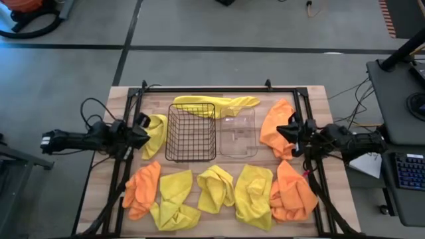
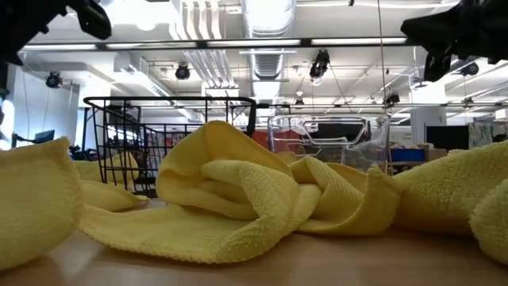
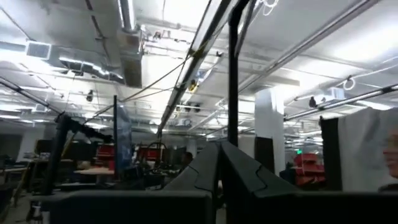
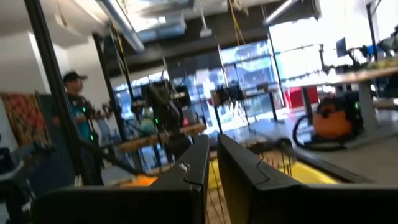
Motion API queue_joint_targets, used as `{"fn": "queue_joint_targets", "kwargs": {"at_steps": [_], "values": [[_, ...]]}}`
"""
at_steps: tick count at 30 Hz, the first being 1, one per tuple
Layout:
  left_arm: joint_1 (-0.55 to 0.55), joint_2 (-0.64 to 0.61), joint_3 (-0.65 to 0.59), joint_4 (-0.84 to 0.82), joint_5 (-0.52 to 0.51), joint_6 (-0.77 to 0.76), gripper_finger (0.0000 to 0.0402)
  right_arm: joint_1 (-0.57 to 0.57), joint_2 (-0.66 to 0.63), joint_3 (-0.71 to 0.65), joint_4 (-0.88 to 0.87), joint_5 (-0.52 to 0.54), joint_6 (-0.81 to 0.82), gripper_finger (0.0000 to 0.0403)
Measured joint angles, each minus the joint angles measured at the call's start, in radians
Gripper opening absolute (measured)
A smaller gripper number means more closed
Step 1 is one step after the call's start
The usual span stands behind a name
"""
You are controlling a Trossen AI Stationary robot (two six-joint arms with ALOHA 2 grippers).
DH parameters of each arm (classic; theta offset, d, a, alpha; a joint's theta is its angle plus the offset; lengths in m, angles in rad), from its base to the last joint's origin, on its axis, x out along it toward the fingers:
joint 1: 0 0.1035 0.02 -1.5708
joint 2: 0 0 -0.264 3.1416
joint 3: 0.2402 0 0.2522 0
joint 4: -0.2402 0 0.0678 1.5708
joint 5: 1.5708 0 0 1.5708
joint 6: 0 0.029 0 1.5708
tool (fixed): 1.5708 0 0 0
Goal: Sort microfiber towel by color & place in baskets
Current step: Put the orange microfiber towel into the wire basket
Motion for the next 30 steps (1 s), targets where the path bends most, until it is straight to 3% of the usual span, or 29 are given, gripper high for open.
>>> {"fn": "queue_joint_targets", "kwargs": {"at_steps": [3,5,13,18,20,24,30], "values": [[0.0,0.066,0.06,-0.046,-0.107,-0.028,0.0,0.0,0.0,0.0,0.017,0.0,0.014,0.0028],[0.001,0.094,0.12,-0.186,-0.21,-0.152,0.0,0.0,0.0,0.0,0.014,0.0,0.006,0.0028],[-0.011,0.239,0.587,-1.415,-0.44,-0.544,0.0,0.0,0.001,0.0,-0.062,0.15,0.068,0.0028],[-0.025,0.333,0.779,-1.949,-0.33,-0.738,0.0,0.0,0.013,0.0,-0.144,0.165,0.128,0.0028],[-0.04,0.351,0.806,-2.019,-0.271,-0.785,0.0,0.0,0.016,0.0,-0.16,0.165,0.138,0.0028],[-0.073,0.364,0.813,-2.001,-0.135,-0.85,0.0,0.0,0.02,0.0,-0.16,0.165,0.138,0.0028],[-0.213,0.431,0.754,-1.976,-0.125,-1.067,0.0,0.0,0.02,0.0,-0.161,0.163,0.139,0.0028]]}}
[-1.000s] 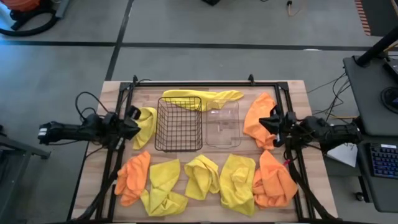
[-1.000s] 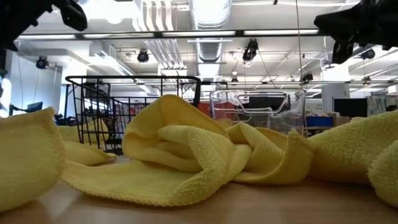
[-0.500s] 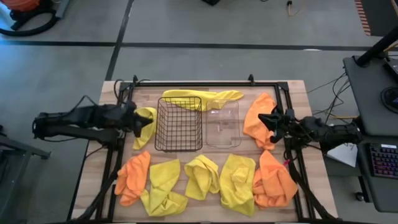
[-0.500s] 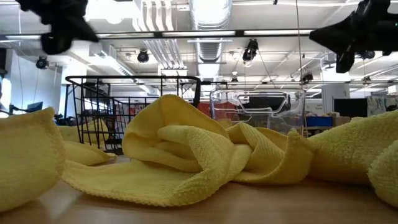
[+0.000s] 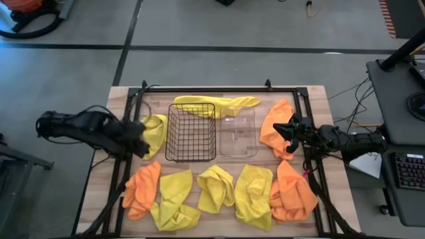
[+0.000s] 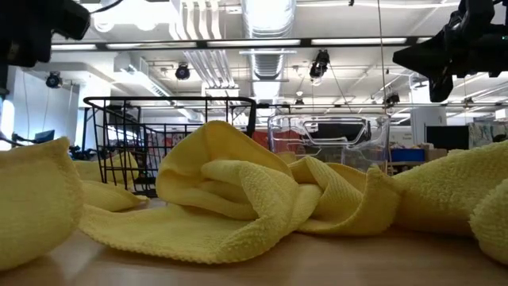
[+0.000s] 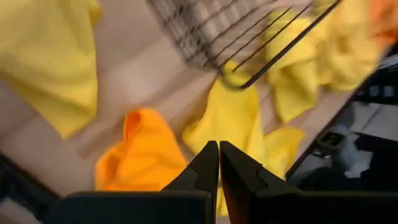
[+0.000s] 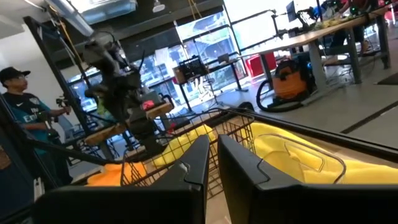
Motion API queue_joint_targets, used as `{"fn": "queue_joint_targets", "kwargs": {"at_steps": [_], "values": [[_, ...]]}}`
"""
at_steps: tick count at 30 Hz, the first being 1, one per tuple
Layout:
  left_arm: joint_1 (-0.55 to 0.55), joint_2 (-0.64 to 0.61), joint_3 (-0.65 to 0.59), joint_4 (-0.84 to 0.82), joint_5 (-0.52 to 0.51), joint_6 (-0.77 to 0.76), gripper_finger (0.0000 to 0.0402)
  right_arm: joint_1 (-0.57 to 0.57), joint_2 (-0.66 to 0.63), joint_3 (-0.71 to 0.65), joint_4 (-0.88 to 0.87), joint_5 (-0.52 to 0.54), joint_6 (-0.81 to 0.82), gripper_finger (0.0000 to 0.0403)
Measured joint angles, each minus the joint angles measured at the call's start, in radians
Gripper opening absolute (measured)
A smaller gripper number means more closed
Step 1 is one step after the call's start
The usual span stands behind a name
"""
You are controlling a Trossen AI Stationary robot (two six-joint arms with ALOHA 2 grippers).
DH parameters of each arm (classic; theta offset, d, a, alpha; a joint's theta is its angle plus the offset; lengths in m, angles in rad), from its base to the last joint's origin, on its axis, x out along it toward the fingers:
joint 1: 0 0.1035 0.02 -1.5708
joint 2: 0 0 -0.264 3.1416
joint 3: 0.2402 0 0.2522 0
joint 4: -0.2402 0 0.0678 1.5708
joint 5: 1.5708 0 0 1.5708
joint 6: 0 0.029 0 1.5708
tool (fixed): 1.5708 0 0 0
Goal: Sort microfiber towel by color & place in baskets
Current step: Put the orange microfiber towel into the wire basket
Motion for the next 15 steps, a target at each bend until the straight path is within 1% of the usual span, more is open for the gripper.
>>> {"fn": "queue_joint_targets", "kwargs": {"at_steps": [4,10,12,15], "values": [[-0.165,0.059,-0.095,0.119,-0.001,-0.143,0.0,0.0,0.0,0.0,-0.006,-0.005,0.006,0.0028],[-0.385,0.128,-0.191,0.131,-0.006,-0.458,0.0,0.0,0.0,0.0,-0.031,-0.005,0.006,0.0028],[-0.43,0.154,-0.212,0.155,-0.01,-0.523,0.0004,0.0,0.0,0.0,-0.031,-0.005,0.006,0.0028],[-0.457,0.192,-0.228,0.202,-0.055,-0.554,0.0019,0.0,0.0,0.0,-0.023,-0.005,0.006,0.0028]]}}
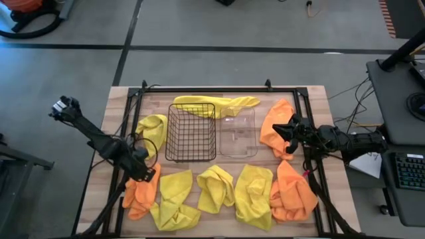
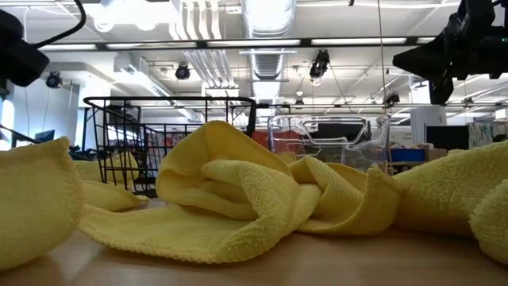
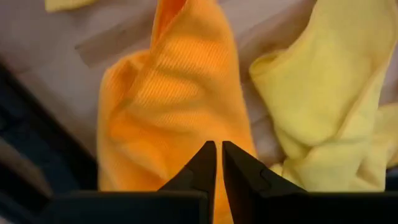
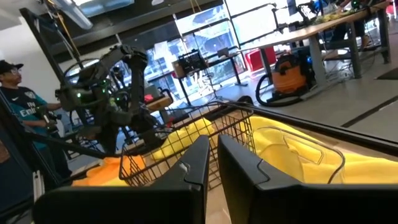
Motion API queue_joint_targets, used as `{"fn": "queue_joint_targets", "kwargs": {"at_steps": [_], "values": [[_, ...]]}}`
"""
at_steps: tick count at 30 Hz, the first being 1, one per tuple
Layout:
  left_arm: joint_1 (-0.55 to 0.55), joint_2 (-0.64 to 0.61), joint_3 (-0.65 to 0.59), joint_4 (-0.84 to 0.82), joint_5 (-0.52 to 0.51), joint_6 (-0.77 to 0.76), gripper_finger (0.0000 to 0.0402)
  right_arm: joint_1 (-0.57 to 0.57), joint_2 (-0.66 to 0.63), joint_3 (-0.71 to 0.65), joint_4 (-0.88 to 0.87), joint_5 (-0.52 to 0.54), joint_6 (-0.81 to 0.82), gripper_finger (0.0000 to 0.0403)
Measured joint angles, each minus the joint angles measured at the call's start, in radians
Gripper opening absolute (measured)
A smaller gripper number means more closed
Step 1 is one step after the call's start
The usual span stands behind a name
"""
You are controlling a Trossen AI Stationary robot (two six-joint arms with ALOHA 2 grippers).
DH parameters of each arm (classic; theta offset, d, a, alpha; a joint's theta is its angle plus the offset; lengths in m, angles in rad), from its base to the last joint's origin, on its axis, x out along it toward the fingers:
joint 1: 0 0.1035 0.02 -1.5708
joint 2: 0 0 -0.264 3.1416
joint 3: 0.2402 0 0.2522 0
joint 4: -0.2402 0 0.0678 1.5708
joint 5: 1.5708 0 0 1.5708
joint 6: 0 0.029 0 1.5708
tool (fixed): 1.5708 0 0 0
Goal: Sort microfiber towel by color & place in baskets
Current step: Put the orange microfiber towel into the wire basket
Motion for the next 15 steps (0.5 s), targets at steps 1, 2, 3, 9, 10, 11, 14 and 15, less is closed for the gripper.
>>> {"fn": "queue_joint_targets", "kwargs": {"at_steps": [1,2,3,9,10,11,14,15], "values": [[-0.001,0.014,-0.001,0.018,-0.006,-0.003,0.0027,0.0,0.0,0.0,0.003,0.0,0.001,0.0028],[-0.001,0.028,-0.001,0.036,-0.007,-0.002,0.0035,0.0,0.0,0.001,0.003,0.0,0.004,0.0028],[0.0,0.041,0.0,0.043,-0.009,0.002,0.0044,0.0,0.0,0.001,0.003,0.0,0.007,0.0028],[0.0,0.133,0.019,-0.005,-0.032,-0.021,0.0116,0.0,0.0,0.001,-0.001,0.0,0.009,0.0028],[0.0,0.151,0.024,-0.003,-0.032,-0.025,0.0129,0.0,0.0,0.001,0.0,0.0,0.01,0.0028],[0.0,0.171,0.03,-0.001,-0.032,-0.028,0.0143,0.0,0.0,0.001,0.0,0.0,0.013,0.0028],[0.0,0.238,0.045,0.002,-0.032,-0.028,0.0184,0.0,0.0,0.001,-0.001,-0.012,0.02,0.0028],[0.0,0.262,0.049,0.002,-0.032,-0.029,0.0195,0.0,0.0,0.001,-0.001,-0.023,0.02,0.0028]]}}
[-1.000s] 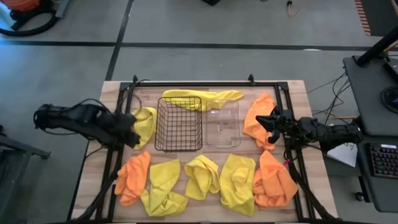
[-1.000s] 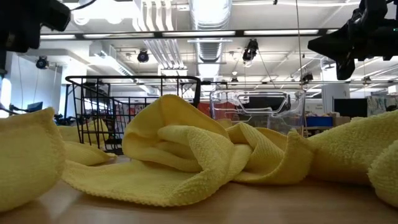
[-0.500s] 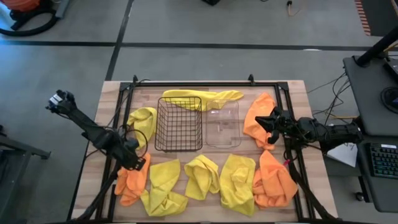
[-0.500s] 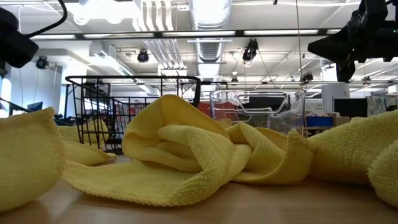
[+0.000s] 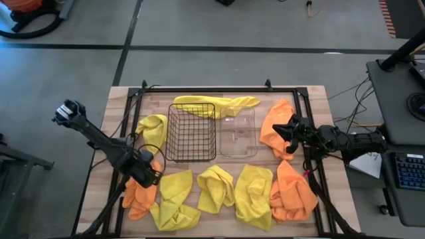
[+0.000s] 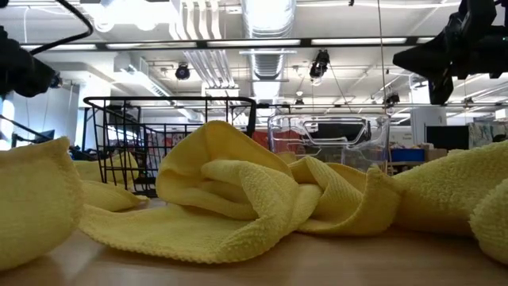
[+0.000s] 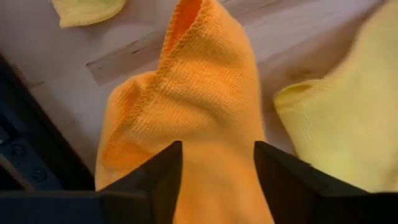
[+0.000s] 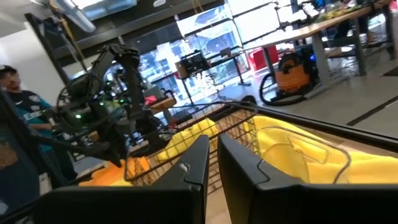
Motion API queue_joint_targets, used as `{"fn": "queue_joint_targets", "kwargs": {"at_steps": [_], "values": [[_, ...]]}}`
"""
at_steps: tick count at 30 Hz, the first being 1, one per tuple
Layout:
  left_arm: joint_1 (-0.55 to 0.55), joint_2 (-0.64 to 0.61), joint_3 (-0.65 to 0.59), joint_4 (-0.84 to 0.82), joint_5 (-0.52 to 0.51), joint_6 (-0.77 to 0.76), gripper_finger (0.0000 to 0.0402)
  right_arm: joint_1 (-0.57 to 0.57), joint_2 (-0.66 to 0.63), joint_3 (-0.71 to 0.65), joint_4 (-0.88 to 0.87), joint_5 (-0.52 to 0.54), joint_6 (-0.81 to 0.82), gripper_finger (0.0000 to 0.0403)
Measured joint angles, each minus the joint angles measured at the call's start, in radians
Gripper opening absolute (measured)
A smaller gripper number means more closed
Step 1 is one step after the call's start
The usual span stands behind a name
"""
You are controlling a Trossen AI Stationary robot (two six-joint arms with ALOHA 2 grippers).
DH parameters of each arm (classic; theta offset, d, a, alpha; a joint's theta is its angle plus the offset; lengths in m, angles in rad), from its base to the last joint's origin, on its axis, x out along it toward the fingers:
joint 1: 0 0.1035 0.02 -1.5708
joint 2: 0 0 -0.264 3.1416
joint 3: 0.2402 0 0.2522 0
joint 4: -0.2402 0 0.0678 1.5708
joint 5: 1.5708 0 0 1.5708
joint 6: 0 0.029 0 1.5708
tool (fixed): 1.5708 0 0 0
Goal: Sort microfiber towel by color & place in baskets
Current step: Put the orange microfiber towel into the wire basket
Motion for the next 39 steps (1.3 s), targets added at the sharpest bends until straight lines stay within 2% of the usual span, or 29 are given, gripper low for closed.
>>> {"fn": "queue_joint_targets", "kwargs": {"at_steps": [5,10,16,23,26,29,33,39], "values": [[0.001,0.098,0.011,0.037,0.002,0.001,0.0225,0.0,0.0,0.0,0.0,-0.028,0.0,0.0028],[0.001,0.177,0.01,0.056,0.019,0.003,0.021,0.0,0.0,0.0,0.0,-0.057,0.0,0.0028],[-0.002,0.258,0.01,0.101,0.027,0.014,0.0146,0.0,0.0,0.0,0.0,-0.057,-0.001,0.0028],[-0.003,0.289,0.012,0.126,0.035,0.038,0.0016,0.0,0.0,0.0,0.0,-0.057,-0.002,0.0028],[-0.002,0.256,0.01,0.126,0.058,0.048,0.0012,0.0,0.0,0.0,0.0,-0.057,-0.004,0.0028],[-0.004,0.199,0.042,0.063,0.064,0.052,0.0005,0.0,0.0,0.0,0.0,-0.057,-0.005,0.0028],[-0.005,0.128,0.123,-0.112,0.049,0.057,0.0002,0.0,0.0,0.0,0.0,-0.057,-0.005,0.0028],[-0.005,0.078,0.332,-0.5,-0.085,0.06,0.0001,0.0,0.0,0.0,0.0,-0.057,-0.005,0.0028]]}}
